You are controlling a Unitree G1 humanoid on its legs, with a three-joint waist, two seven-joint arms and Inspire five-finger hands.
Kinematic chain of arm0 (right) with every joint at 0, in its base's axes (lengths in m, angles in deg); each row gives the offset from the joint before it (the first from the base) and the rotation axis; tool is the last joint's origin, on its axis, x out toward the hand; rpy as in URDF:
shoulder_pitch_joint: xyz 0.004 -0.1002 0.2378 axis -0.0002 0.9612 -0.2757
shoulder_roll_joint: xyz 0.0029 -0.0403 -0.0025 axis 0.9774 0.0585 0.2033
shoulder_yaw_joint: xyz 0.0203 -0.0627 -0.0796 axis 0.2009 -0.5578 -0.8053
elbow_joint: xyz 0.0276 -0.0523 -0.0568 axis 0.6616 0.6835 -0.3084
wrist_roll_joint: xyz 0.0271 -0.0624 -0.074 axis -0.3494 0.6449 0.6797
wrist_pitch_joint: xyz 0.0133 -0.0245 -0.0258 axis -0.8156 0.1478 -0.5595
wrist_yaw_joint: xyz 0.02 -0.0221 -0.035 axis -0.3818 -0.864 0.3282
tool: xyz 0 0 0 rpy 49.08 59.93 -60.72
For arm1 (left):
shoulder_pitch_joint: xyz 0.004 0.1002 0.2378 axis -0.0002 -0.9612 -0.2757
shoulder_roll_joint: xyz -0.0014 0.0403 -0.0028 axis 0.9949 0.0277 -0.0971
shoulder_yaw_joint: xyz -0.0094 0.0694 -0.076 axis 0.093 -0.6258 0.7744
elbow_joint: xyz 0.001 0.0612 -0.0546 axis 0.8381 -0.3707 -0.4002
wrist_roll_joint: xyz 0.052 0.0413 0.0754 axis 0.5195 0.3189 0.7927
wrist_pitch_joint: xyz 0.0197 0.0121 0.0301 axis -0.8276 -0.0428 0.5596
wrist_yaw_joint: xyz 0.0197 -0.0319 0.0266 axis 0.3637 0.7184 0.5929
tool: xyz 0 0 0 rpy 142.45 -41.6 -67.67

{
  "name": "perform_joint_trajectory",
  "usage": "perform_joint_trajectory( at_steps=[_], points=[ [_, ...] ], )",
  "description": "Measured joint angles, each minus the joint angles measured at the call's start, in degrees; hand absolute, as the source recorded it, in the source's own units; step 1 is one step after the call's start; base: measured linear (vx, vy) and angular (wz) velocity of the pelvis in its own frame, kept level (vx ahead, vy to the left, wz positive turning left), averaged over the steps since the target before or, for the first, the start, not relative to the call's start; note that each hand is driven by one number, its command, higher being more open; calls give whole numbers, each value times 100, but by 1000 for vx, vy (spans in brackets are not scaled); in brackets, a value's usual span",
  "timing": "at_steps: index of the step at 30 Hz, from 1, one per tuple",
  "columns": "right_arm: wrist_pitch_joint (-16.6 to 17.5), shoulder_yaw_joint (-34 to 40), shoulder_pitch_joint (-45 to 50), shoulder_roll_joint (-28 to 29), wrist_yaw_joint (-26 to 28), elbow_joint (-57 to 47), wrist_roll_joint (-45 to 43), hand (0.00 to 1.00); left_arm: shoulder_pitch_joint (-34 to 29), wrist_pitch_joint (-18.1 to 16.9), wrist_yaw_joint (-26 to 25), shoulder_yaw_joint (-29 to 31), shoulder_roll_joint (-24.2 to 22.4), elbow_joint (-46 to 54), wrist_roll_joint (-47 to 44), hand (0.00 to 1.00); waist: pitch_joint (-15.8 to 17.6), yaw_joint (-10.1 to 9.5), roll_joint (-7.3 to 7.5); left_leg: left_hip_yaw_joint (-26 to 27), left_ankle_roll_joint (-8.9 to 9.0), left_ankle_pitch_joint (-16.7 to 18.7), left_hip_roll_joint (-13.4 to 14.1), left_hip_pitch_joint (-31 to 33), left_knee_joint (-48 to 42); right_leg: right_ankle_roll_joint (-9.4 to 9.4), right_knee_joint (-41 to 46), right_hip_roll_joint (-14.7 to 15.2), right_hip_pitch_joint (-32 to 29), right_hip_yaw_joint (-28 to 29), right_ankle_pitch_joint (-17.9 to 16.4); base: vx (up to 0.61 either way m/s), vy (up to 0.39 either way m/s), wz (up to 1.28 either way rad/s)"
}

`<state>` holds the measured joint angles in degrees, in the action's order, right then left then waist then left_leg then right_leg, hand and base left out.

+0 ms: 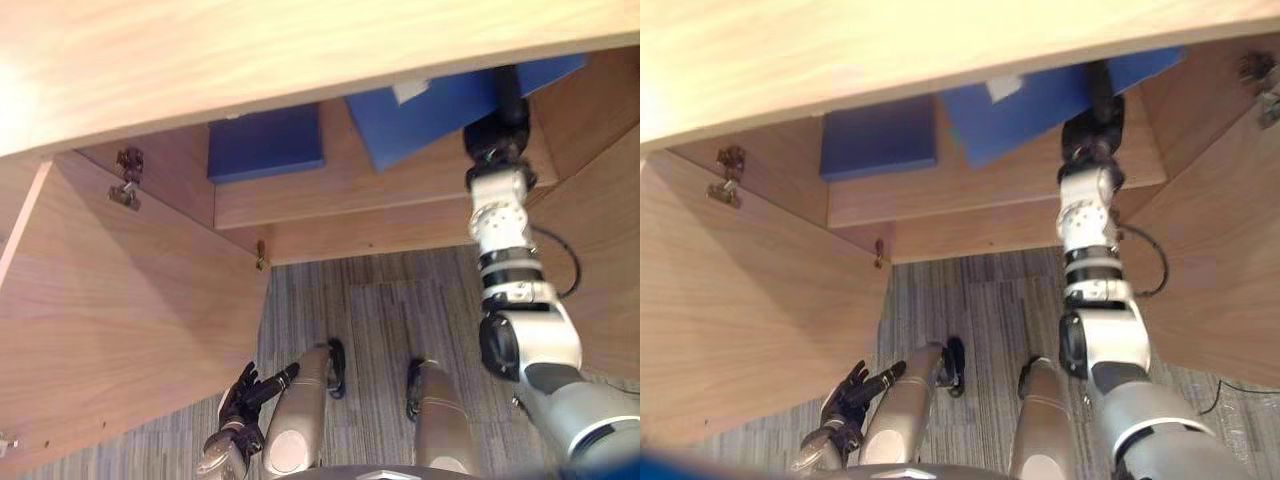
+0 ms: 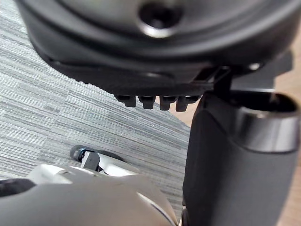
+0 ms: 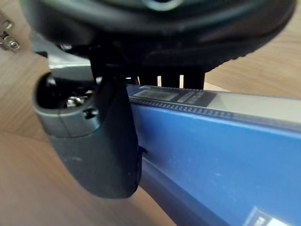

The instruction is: Walk over to the cabinet, pick up the folder, carry it to the office cabinet, place the folder inside the office cabinet, then close the office cabinet door

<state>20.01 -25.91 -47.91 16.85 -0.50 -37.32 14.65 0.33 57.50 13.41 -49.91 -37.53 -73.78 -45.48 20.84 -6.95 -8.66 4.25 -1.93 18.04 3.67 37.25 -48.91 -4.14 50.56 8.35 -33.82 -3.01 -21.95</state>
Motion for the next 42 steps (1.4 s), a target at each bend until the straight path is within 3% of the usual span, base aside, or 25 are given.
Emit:
perform_joint_trajectory(
  at_steps=[4,10,11,18,28,35,38,42],
  points=[
    [18,-51,-736,-531,-347,511,-119,0,99,-59,18,-71,-96,250,-220,100,213,-122,-127,-233,21,236,-94,637,-871,3,939,152,-514,-113,-393,-44,-20,32],
    [-165,-483,-1162,-744,-792,1268,-364,0,235,-60,-53,-125,-126,380,-340,100,319,-280,-131,-347,100,480,-144,1412,-1760,40,1955,253,-1273,-73,-805,-68,-17,9],
    [-299,-514,-1162,-741,-848,1397,-364,100,238,-39,-180,-125,-116,376,-324,100,322,-292,-128,-346,97,493,-147,1531,-1868,38,2087,263,-1400,-48,-844,-41,-5,1],
    [-556,-520,-1161,-836,-1036,1835,-375,100,134,391,-600,-182,33,-103,-275,100,479,-340,-39,-380,103,490,-157,1892,-2116,100,2419,299,-1780,-46,-913,-21,-31,2],
    [-516,-709,-1161,-927,-1024,1909,-798,100,119,432,-645,-184,40,-23,-260,100,476,-367,-16,-430,156,433,-207,1652,-1862,113,2202,351,-1510,-156,-916,27,-32,4],
    [-481,-739,-1156,-861,-1001,1953,-961,100,91,427,-637,-127,62,3,-263,100,458,-346,96,-497,189,412,-219,1454,-1627,113,1948,357,-1266,-293,-913,60,-32,5],
    [-924,-1268,-1035,-937,-583,2080,69,100,30,394,-549,-32,68,11,-262,100,468,-270,151,-492,189,412,-212,1334,-1540,103,1844,352,-1133,-312,-906,46,-10,-1],
    [-1442,-2179,-835,-1342,888,2063,2144,100,-139,399,-156,22,136,100,-129,100,462,-193,215,-469,189,413,-199,1224,-1479,101,1780,347,-1036,-306,-899,20,-1,-2]
  ],
)
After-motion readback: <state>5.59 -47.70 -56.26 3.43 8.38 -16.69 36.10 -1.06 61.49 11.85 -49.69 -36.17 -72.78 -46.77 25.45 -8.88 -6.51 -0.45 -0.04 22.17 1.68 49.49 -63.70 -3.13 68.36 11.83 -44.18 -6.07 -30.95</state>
